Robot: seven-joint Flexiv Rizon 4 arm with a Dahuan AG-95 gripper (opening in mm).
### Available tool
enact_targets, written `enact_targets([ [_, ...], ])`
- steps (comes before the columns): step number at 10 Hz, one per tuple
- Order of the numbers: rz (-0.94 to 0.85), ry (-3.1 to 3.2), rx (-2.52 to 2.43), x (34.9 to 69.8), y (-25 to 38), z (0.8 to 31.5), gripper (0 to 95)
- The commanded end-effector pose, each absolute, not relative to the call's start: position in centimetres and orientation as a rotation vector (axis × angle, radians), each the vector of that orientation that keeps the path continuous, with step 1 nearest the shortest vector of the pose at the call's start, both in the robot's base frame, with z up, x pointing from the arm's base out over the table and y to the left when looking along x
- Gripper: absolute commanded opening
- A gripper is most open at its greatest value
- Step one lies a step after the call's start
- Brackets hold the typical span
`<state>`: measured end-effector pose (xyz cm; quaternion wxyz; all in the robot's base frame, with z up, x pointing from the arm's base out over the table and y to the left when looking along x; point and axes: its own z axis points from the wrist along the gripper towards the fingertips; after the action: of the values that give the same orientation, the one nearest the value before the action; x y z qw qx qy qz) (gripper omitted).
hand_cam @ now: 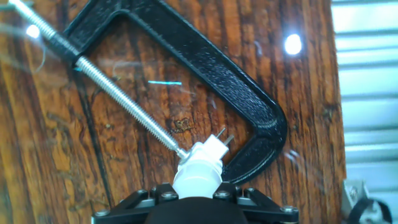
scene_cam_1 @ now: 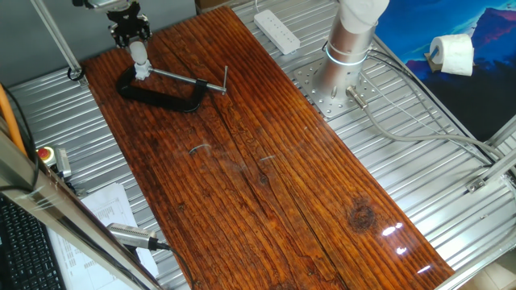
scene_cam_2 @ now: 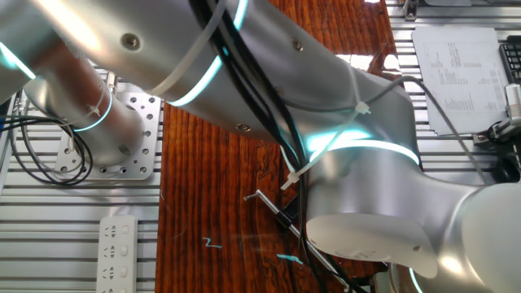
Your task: Take out the light bulb by rotating it
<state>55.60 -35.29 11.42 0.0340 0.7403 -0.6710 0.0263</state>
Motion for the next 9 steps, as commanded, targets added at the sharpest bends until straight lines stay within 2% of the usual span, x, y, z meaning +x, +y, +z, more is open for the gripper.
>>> enact_targets([
  [1, 0.077, -1.935, 2.387, 55.59, -35.24, 11.27, 19.0],
  [9, 0.098, -1.7, 2.59, 55.61, -35.11, 11.21, 19.0],
])
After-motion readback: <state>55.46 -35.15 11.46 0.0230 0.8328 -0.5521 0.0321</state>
